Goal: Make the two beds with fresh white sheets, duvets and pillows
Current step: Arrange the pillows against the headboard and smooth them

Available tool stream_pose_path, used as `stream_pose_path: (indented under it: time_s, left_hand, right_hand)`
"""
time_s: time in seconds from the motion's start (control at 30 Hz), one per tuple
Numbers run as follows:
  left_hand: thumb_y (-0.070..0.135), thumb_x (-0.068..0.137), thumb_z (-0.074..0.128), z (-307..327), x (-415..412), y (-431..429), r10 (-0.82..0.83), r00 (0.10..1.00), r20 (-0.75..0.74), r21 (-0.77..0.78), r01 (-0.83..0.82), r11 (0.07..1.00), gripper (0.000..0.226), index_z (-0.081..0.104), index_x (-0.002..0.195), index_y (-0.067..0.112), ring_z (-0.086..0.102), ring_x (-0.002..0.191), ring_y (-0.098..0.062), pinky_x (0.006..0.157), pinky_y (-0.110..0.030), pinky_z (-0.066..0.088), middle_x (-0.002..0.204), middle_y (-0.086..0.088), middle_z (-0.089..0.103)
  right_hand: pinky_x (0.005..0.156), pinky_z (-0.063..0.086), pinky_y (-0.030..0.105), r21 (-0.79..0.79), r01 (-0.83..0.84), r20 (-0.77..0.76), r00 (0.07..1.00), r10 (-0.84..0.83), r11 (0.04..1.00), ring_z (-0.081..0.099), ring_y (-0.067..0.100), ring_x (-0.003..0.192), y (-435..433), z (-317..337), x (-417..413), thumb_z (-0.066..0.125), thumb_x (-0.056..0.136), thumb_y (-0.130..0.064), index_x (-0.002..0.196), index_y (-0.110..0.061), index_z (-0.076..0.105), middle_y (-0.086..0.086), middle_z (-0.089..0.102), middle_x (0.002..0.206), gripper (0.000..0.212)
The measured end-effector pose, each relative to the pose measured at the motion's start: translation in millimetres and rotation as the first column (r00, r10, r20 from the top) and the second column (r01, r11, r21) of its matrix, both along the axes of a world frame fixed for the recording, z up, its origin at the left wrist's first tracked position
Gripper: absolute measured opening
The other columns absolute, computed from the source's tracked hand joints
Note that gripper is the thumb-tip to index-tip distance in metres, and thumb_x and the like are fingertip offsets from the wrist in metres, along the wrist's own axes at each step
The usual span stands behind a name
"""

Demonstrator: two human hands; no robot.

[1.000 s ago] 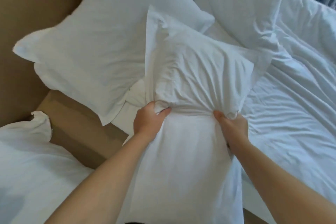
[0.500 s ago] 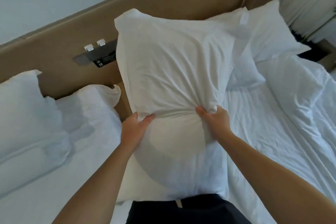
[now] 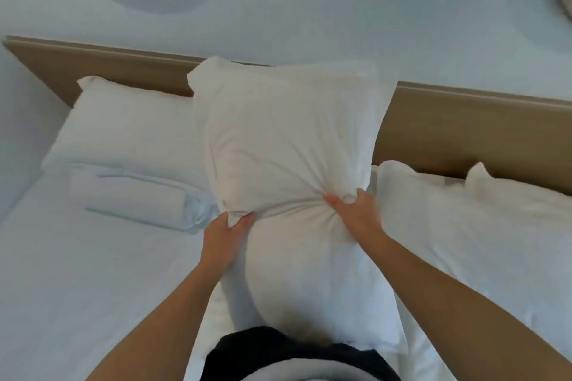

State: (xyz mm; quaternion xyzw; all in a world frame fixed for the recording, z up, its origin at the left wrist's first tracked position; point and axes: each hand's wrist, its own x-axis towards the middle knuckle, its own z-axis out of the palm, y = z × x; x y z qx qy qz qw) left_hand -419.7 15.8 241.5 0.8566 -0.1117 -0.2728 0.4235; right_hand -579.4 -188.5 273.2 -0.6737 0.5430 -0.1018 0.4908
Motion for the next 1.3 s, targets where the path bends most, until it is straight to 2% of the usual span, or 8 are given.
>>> stream_pose_path:
  time_s: [0.27,0.47,0.67,0.77,0.87,1.07,1.2,1.3]
  left_hand:
    - [0.055,0.083,0.06,1.8,72.0,48.8,0.247,0.969,-0.01,0.017,-0.247,0.969,0.03,0.068,0.084,0.027,0.062,0.085,-0.017,0.074,-0.036,0.048,0.084,0.006,0.068]
    - [0.053,0.088,0.059,4.2,127.5,41.2,0.5,0.865,0.032,-0.06,-0.498,0.865,0.038,0.061,0.073,0.017,0.06,0.077,-0.021,0.064,-0.036,0.043,0.074,-0.002,0.065]
    - [0.042,0.09,0.062,10.7,210.1,1.4,0.807,0.59,0.036,-0.2,-0.786,0.584,0.042,0.052,0.062,0.013,0.05,0.06,-0.012,0.055,-0.03,0.037,0.063,-0.002,0.057]
    - [0.042,0.091,0.062,8.8,238.0,-14.4,0.913,0.407,0.029,-0.229,-0.886,0.402,0.042,0.054,0.065,0.01,0.05,0.06,-0.014,0.055,-0.03,0.038,0.064,-0.003,0.058]
    - [0.046,0.089,0.063,10.1,271.2,-25.2,0.974,0.226,-0.003,-0.265,-0.94,0.217,0.045,0.051,0.064,0.011,0.052,0.063,-0.019,0.056,-0.032,0.038,0.066,-0.005,0.058]
    - [0.055,0.086,0.06,19.1,400.7,-23.5,0.998,0.062,0.029,-0.315,-0.947,0.068,0.042,0.054,0.066,0.019,0.058,0.075,-0.026,0.063,-0.033,0.043,0.075,-0.007,0.061]
    - [0.065,0.087,0.05,-16.1,489.1,-31.1,0.986,0.16,0.047,-0.17,-0.971,0.166,0.066,0.046,0.128,0.012,0.053,0.116,-0.033,0.1,-0.048,0.043,0.127,-0.013,0.055]
    - [0.072,0.087,0.039,-79.3,543.3,-57.8,0.909,0.414,0.039,0.057,-0.91,0.412,0.091,0.001,0.154,0.024,0.014,0.147,-0.031,0.117,-0.053,0.015,0.16,-0.015,0.008]
  right_hand:
    - [0.098,0.044,0.037,-0.014,-0.284,0.028,0.958,0.284,0.959,0.052,0.027,0.124,9.3,6.4,131.5,0.074,0.076,-0.058,0.138,-0.009,0.047,0.004,0.054,0.135,0.083]
    - [0.098,0.047,0.04,-0.037,-0.476,0.058,0.877,0.477,0.879,0.056,0.024,0.116,-3.9,19.3,249.7,0.076,0.075,-0.056,0.129,-0.01,0.054,0.001,0.06,0.123,0.075]
    - [0.097,0.049,0.039,-0.097,-0.674,0.063,0.73,0.68,0.732,0.06,0.023,0.113,-35.1,22.5,407.4,0.076,0.073,-0.053,0.129,-0.012,0.059,0.001,0.065,0.122,0.071]
    - [0.089,0.051,0.033,-0.085,-0.811,0.048,0.578,0.815,0.579,0.063,0.02,0.102,-38.5,31.6,484.7,0.075,0.079,-0.045,0.117,-0.016,0.064,-0.005,0.066,0.105,0.05]
    - [0.092,0.052,0.037,-0.075,-0.903,0.03,0.423,0.906,0.424,0.062,0.021,0.103,-32.1,45.6,560.5,0.075,0.078,-0.048,0.122,-0.015,0.062,-0.003,0.065,0.11,0.057]
    - [0.08,0.043,0.028,-0.169,-0.962,-0.057,0.226,0.972,0.214,0.057,0.021,0.097,-7.6,60.9,734.1,0.071,0.078,-0.056,0.127,-0.013,0.058,0.001,0.062,0.12,0.067]
    - [0.1,0.039,0.04,-0.29,-0.937,-0.336,0.29,0.896,0.195,0.046,0.031,0.127,1.0,21.9,815.4,0.058,0.085,-0.062,0.148,-0.014,0.03,0.009,0.044,0.145,0.084]
    - [0.113,0.011,0.063,-0.367,-0.927,-0.634,0.191,0.75,-0.074,0.002,0.036,0.149,8.4,-62.9,826.9,0.027,0.092,-0.07,0.155,-0.032,-0.003,0.007,-0.001,0.163,0.079]
